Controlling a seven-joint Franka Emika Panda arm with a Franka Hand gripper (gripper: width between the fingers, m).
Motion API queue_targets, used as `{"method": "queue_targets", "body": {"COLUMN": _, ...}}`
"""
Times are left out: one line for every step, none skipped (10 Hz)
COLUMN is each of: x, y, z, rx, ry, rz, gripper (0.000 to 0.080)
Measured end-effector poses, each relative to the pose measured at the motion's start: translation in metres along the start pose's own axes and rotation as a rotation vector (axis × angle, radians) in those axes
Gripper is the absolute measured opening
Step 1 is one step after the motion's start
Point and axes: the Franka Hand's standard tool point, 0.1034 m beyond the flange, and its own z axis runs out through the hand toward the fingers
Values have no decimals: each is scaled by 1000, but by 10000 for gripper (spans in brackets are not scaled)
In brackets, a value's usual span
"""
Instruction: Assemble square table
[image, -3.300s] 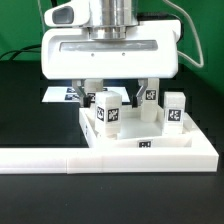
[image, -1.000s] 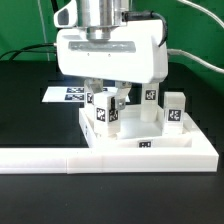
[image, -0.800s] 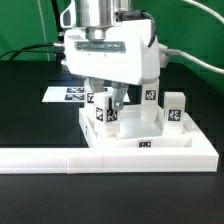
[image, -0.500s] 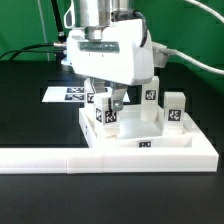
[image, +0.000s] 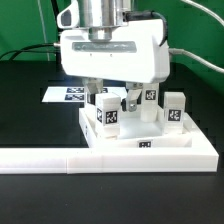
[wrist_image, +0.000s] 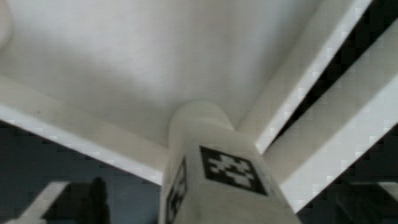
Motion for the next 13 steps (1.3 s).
{"method": "queue_targets", "body": {"x": 0, "y": 1, "z": 0, "rx": -3, "ry": -2, "rz": -101, "gripper": 645}}
{"method": "queue_targets", "body": {"x": 0, "y": 0, "z": 0, "rx": -8, "ry": -7, "rz": -210, "gripper": 648}}
{"method": "queue_targets", "body": {"x": 0, "y": -2, "z": -1, "rx": -13, "ry": -9, "rz": -304, "gripper": 648}}
{"method": "queue_targets", "body": {"x": 1, "y": -2, "z": -1, "rx": -15, "ry": -10, "rz": -353, "gripper": 648}}
{"method": "queue_targets", "body": {"x": 1, "y": -1, "z": -1, "rx": -20, "ry": -10, "rz": -457, "gripper": 648}}
{"method": "queue_targets", "body": {"x": 1, "y": -2, "z": -1, "rx": -24, "ry": -14, "rz": -537, "gripper": 648}}
{"method": "queue_targets", "body": {"x": 2, "y": -1, "z": -1, "rx": -24, "ry": -14, "rz": -595, "gripper": 648}}
{"method": "queue_targets", "body": {"x": 2, "y": 0, "z": -1, "rx": -28, "ry": -14, "rz": -672, "gripper": 648}}
{"method": "queue_targets", "body": {"x": 3, "y": 0, "z": -2, "rx": -31, "ry": -14, "rz": -738, "gripper": 648}}
{"method": "queue_targets", "body": {"x": 3, "y": -1, "z": -2, "rx": -35, "ry": -13, "rz": -796, "gripper": 648}}
{"method": "queue_targets", "body": {"x": 3, "y": 0, "z": -2, "rx": -36, "ry": -14, "rz": -839, "gripper": 648}}
{"method": "queue_targets", "body": {"x": 4, "y": 1, "z": -2, "rx": -36, "ry": -15, "rz": -902, "gripper": 639}}
{"method": "queue_targets", "body": {"x": 4, "y": 1, "z": -2, "rx": -36, "ry": -15, "rz": -924, "gripper": 482}}
